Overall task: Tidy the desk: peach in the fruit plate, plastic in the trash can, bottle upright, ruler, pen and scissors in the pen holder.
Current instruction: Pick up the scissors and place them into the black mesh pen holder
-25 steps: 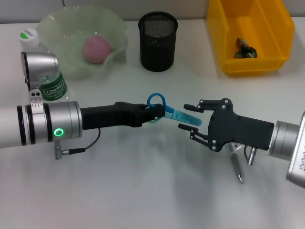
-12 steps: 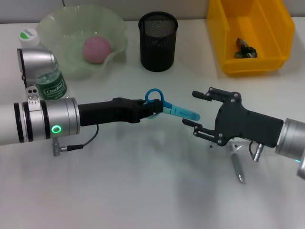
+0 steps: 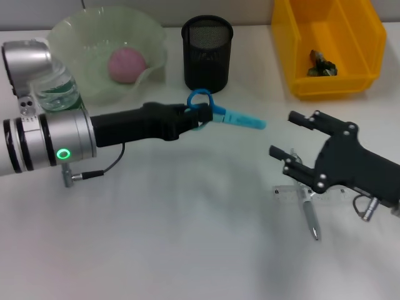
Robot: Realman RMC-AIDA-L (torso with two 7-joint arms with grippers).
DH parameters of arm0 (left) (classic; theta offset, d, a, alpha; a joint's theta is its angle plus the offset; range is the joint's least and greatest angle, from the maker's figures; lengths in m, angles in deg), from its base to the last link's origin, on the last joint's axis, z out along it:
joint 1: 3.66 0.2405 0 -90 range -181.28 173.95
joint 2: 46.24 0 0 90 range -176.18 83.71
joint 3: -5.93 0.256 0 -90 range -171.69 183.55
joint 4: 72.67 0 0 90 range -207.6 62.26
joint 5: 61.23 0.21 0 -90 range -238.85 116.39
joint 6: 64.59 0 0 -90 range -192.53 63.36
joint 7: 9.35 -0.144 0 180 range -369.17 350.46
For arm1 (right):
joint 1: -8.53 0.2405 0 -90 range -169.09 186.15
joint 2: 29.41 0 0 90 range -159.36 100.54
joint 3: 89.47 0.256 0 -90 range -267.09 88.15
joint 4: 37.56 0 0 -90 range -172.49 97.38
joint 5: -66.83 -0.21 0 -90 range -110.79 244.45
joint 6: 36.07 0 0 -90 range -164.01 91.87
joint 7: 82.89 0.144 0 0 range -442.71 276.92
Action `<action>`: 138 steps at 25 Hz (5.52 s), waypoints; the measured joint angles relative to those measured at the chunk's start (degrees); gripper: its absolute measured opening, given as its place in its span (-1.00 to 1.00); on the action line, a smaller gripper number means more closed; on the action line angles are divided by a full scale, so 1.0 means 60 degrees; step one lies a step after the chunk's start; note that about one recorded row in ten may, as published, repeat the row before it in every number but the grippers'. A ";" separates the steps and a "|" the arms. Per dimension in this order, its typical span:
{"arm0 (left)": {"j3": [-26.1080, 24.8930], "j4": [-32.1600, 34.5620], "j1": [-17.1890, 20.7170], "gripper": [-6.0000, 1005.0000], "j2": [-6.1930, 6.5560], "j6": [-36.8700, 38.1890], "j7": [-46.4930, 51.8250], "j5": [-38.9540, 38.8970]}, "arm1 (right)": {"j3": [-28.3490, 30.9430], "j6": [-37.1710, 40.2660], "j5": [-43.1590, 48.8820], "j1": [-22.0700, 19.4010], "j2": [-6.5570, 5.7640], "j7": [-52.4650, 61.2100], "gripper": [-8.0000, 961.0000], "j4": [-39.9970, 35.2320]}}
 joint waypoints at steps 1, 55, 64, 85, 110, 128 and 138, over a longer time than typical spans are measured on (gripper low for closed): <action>-0.0008 0.0157 0.0080 -0.79 0.0005 0.0158 -0.0176 -0.0204 | 0.0089 0.0129 -0.0003 -0.0131 -0.0006 0.0154 0.29 -0.0001; 0.2389 0.7258 -0.1442 -0.79 0.0026 -0.3288 0.8024 0.5456 | 0.0394 -0.0668 0.0120 -0.0058 0.0006 0.1124 0.28 0.0652; 0.2390 0.7339 -0.1725 -0.79 0.0008 -0.3177 0.8594 0.6182 | 0.0394 -0.0798 0.0076 -0.0031 0.0019 0.1135 0.28 0.0653; 0.2485 0.6854 -0.1903 -0.79 -0.0002 -0.3701 0.8789 0.6808 | 0.0394 -0.0884 0.0120 0.0081 0.0021 0.1204 0.27 0.0653; 0.2642 0.5388 -0.2789 -0.79 -0.0038 -0.4291 0.8682 0.7401 | 0.0459 -0.1095 0.0046 0.0289 0.0005 0.1210 0.27 0.0652; 0.3035 0.3617 -0.3480 -0.79 -0.0051 -0.5401 0.8669 0.7523 | 0.0492 -0.1133 0.0045 0.0306 0.0006 0.1210 0.27 0.0652; 0.3437 0.3173 -0.3633 -0.79 -0.0068 -0.5882 0.8772 0.7475 | 0.0445 -0.1155 0.0045 0.0290 0.0006 0.1209 0.27 0.0652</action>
